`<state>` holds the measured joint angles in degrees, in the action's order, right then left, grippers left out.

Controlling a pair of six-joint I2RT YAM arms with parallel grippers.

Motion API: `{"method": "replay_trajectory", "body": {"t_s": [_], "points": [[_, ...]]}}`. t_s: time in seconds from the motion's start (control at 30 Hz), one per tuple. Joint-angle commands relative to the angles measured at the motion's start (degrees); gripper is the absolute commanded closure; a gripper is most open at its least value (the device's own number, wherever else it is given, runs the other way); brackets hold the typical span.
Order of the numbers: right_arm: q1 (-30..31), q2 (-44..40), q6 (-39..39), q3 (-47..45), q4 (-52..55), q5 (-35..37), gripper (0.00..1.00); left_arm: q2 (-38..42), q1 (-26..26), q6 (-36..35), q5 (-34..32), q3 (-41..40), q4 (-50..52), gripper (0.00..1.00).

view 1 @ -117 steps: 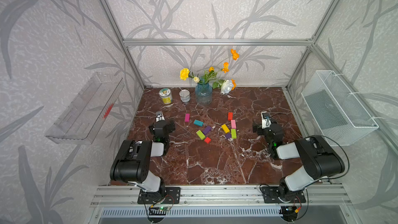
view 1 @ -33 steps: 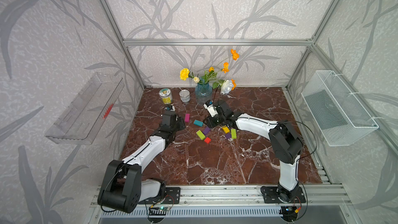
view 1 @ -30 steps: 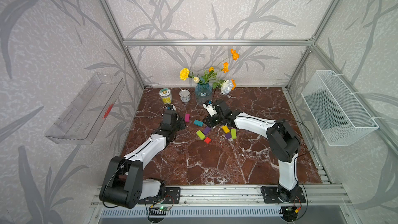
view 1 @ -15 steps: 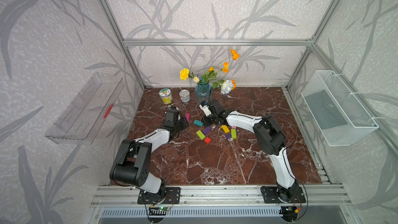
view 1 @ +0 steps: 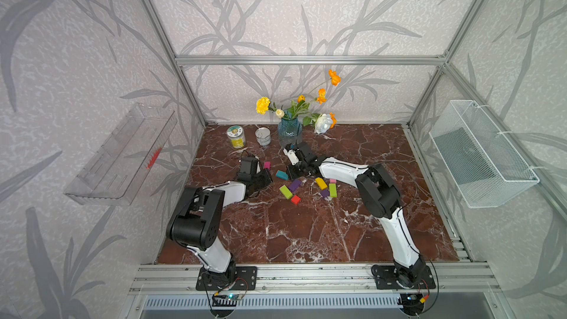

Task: Assemble the letter v with building blocks
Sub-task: Move the building block to the center of the board.

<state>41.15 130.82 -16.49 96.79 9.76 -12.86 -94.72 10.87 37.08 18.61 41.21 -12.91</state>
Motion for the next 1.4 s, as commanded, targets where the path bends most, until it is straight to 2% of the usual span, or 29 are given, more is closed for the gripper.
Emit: {"method": "replay_trajectory", "body": {"t_s": [0.0,0.2,0.57,0.93,1.37], "points": [[0.0,1.7,-0.8,1.9,2.0,-1.1,1.0,-0.7,0.3,0.4,1.2,1.1,-1.5,1.0],[0.0,1.6,-0.3,2.0,1.4,0.6,1.0,-2.1,0.5,1.0,2.4,1.2,-2.8,1.0],[0.0,5.8,0.3,8.5,7.3,0.4,1.0,-4.2,0.8,1.1,3.6,1.4,-3.7,1.0],[0.2,5.0,-1.0,6.0,6.7,-1.6,1.0,-4.5,1.0,1.3,3.5,0.5,-4.3,1.0],[0.7,8.8,-2.4,10.6,8.1,-5.7,1.0,-6.8,1.0,0.7,3.5,1.7,-3.0,1.0]]}}
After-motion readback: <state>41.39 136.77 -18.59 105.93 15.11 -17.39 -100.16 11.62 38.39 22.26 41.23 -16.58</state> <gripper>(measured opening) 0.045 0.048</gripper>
